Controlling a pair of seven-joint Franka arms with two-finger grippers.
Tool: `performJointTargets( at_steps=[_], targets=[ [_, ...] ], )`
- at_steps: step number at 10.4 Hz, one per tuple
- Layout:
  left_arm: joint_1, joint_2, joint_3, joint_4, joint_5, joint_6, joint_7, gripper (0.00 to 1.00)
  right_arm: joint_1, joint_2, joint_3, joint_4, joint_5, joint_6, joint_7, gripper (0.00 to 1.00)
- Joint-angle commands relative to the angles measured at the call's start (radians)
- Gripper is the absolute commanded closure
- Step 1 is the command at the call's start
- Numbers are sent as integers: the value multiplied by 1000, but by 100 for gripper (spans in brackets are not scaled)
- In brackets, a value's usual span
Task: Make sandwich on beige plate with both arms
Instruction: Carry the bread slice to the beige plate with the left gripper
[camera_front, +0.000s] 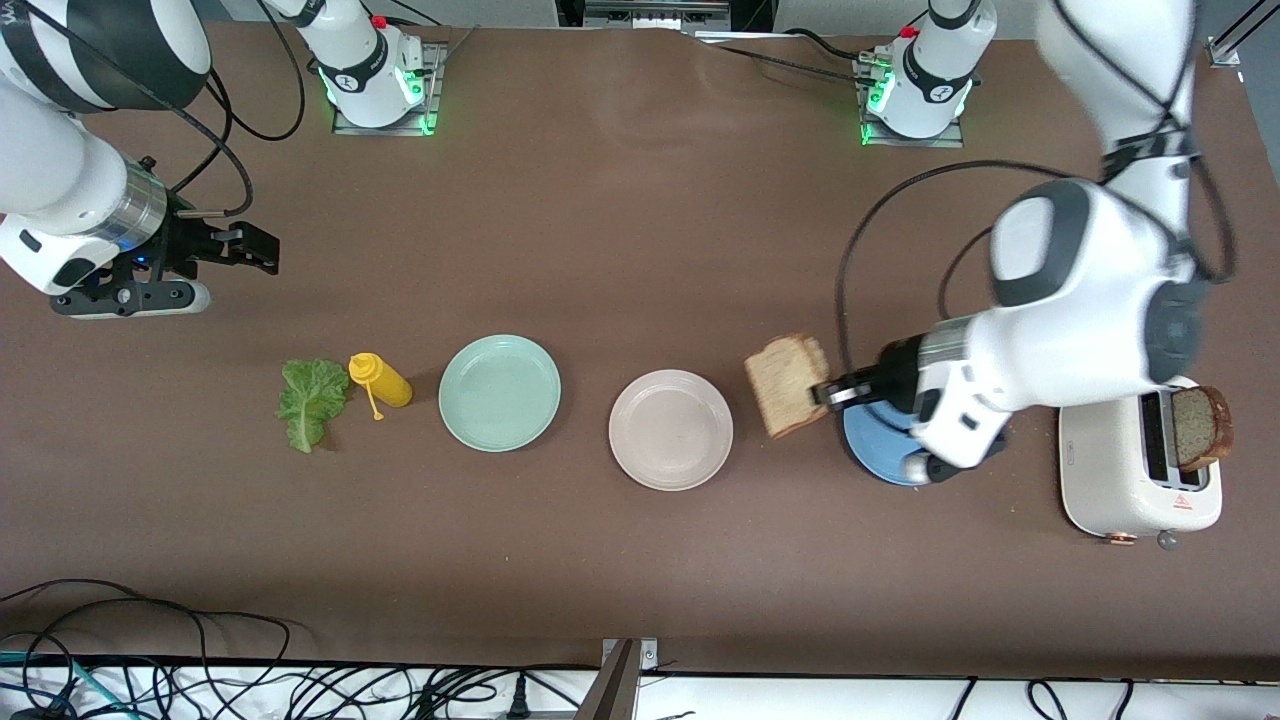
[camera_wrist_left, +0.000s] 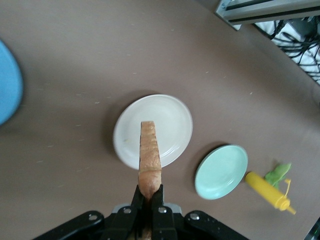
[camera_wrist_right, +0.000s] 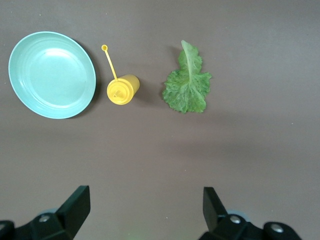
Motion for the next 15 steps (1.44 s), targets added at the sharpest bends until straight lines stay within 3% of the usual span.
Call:
performJointTargets(
  at_steps=[1,5,7,15],
  targets=[
    [-86,31,17,-68,-94,243,-66,100,3,-4,-5,7,9,2,6,0],
    [-168,61,5,-246,-120,592,-35,100,3,-5,-6,7,8,4,9,0],
    [-186,61,1,-291,-120,610,-6,100,3,-5,-5,7,6,2,9,0],
    [-202,92,-29,-297,-114,610,-4,100,4,-16,-3,4,3,-13,7,0]
  ],
)
